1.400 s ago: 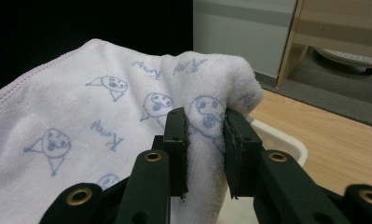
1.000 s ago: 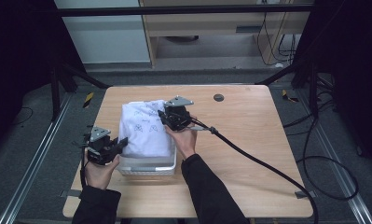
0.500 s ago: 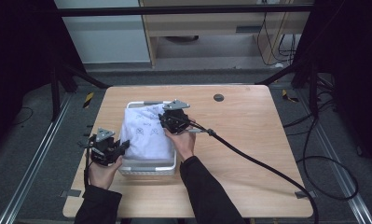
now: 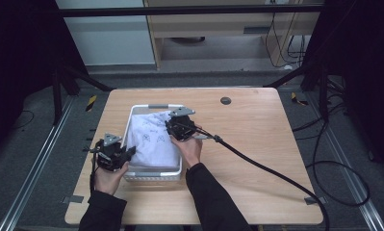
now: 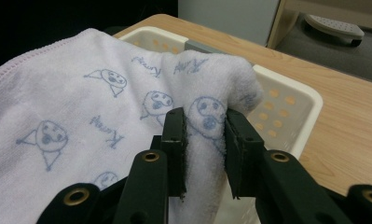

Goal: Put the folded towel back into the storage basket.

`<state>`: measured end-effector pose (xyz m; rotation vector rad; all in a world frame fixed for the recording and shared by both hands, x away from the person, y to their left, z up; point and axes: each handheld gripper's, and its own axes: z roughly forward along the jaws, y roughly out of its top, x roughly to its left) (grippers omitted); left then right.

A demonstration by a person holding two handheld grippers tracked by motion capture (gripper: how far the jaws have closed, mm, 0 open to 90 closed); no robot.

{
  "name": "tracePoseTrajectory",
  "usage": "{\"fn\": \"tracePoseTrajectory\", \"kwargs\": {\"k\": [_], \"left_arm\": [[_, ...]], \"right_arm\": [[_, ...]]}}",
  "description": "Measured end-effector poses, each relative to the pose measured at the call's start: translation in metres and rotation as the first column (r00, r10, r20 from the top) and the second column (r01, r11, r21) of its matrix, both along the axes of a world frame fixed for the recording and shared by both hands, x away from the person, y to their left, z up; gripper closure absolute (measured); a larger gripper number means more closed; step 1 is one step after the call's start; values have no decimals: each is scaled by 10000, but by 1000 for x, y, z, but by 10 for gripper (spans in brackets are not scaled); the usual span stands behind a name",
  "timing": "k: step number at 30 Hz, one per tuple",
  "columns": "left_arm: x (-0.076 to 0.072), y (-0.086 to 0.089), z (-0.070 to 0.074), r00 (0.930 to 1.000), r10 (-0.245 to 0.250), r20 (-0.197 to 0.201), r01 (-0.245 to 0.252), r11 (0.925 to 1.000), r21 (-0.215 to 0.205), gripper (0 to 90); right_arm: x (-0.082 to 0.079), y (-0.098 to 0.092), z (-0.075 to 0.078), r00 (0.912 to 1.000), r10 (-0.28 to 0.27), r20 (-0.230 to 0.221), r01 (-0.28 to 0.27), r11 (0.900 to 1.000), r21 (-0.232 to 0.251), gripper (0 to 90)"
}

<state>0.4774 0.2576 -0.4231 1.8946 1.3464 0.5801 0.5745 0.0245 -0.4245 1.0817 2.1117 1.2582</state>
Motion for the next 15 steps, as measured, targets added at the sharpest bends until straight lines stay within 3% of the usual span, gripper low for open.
{"fn": "tracePoseTrajectory", "kwargs": {"k": [8, 12, 15], "left_arm": [[4, -2, -5, 9997, 34, -237, -28, 9997, 256, 718], [6, -2, -7, 9987, 280, -422, -259, 9984, 506, 645], [6, -1, -7, 9988, 342, -343, -324, 9982, 511, 619]], "right_arm": [[3, 1, -8, 9996, 44, -282, -52, 9996, -271, 696], [7, 1, -12, 9980, 213, -588, -250, 9977, -634, 644], [5, 0, -13, 9992, 139, -384, -173, 9958, -902, 602]]}}
